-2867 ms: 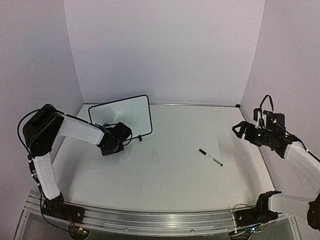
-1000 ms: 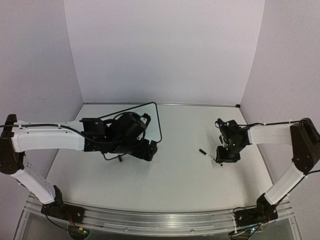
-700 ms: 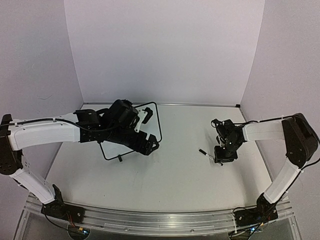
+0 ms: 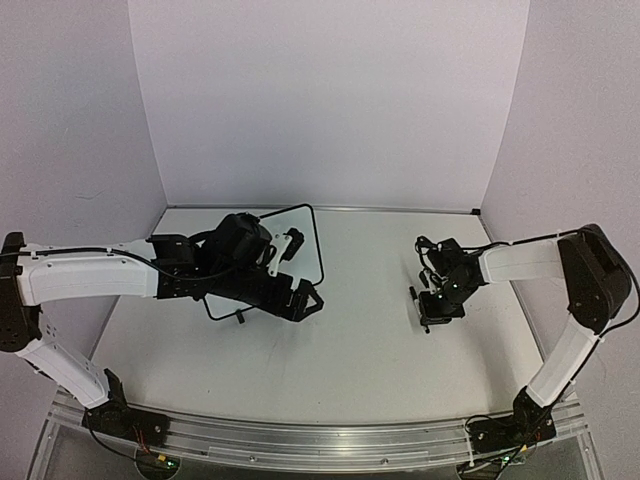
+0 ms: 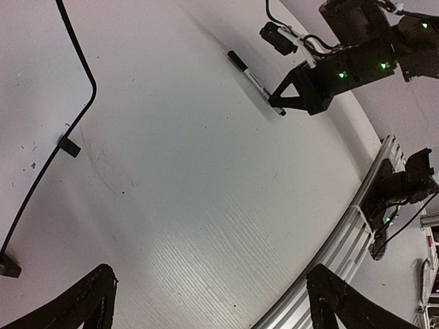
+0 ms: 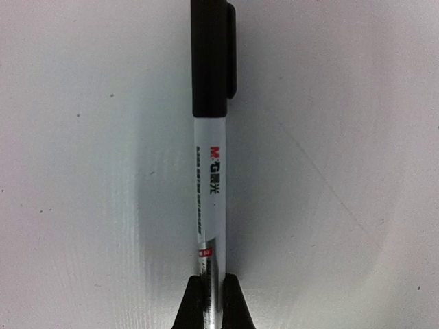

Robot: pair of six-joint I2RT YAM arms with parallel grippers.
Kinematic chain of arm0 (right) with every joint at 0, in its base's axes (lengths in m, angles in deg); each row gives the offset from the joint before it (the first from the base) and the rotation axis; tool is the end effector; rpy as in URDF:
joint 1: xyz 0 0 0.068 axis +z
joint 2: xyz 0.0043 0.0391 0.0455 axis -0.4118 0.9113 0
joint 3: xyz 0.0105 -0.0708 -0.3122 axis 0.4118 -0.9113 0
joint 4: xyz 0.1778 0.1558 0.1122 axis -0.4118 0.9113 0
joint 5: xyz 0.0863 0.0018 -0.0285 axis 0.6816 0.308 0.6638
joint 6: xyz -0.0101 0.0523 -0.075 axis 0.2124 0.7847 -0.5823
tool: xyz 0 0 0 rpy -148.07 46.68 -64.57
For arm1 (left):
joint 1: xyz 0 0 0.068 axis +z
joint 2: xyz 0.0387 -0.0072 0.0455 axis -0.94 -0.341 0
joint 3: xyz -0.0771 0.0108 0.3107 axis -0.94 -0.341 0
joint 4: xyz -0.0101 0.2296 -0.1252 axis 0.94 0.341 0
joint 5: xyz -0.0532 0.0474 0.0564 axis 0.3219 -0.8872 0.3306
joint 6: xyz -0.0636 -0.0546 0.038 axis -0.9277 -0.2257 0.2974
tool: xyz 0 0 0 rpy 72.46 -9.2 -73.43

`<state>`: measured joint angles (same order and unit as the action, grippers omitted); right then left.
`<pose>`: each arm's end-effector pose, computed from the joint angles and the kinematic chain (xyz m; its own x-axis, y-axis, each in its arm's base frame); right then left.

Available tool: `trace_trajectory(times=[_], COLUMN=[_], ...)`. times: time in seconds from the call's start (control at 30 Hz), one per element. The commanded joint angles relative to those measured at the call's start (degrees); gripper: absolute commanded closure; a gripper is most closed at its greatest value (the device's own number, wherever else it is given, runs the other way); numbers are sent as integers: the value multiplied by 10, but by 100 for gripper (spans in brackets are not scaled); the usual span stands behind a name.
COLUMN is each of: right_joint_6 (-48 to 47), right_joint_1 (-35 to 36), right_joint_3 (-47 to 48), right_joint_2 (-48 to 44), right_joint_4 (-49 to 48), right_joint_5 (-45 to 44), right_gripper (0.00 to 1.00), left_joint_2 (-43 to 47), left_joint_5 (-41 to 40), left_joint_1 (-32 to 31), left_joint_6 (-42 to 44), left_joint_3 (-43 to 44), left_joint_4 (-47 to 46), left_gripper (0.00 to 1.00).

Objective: Write a sentence on the whiteboard
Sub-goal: Pick up the whiteboard marker from the corner of the board, then pass from the right arm to the left

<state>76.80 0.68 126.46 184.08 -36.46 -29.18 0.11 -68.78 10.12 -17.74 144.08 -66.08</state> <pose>0.2949 0.1527 0.1469 -0.9421 -0.1573 -0.2961 -0.2335 0.9415 0.2428 0.1734 -0.3076 0.2959 -0.7054 0.2719 -0.6546 0.6231 0.6780 -0.3899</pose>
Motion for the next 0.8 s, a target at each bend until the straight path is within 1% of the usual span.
trace_trajectory(times=[0.0, 0.1, 0.17, 0.3, 0.43, 0.57, 0.63, 0.77], right_joint_6=[-27, -40, -39, -29, -22, -24, -29, -40], right_joint_1=[20, 36, 45, 57, 84, 119, 137, 171], right_joint_3=[-12, -12, -10, -1, 14, 37, 50, 75], right_joint_2=[-96, -156, -197, -248, -268, -254, -239, -213], right_joint_4=[-21, -21, -20, -19, -18, -17, -16, -14], right_joint_5=[100, 187, 238, 325, 347, 350, 349, 349], right_gripper=[100, 100, 100, 100, 100, 100, 100, 100], left_joint_2=[0, -19, -30, -52, -73, -79, -75, -73], left_joint_5=[-4, 28, 54, 138, 191, 211, 207, 164], left_joint_1=[8, 23, 25, 26, 25, 25, 25, 27], left_joint_6=[-53, -80, -84, -96, -107, -112, -119, -139], left_joint_3=[2, 3, 7, 23, 41, 44, 41, 45], left_joint_4=[-88, -128, -157, -221, -258, -286, -301, -280], left_gripper=[3, 3, 3, 0, 0, 1, 0, 1])
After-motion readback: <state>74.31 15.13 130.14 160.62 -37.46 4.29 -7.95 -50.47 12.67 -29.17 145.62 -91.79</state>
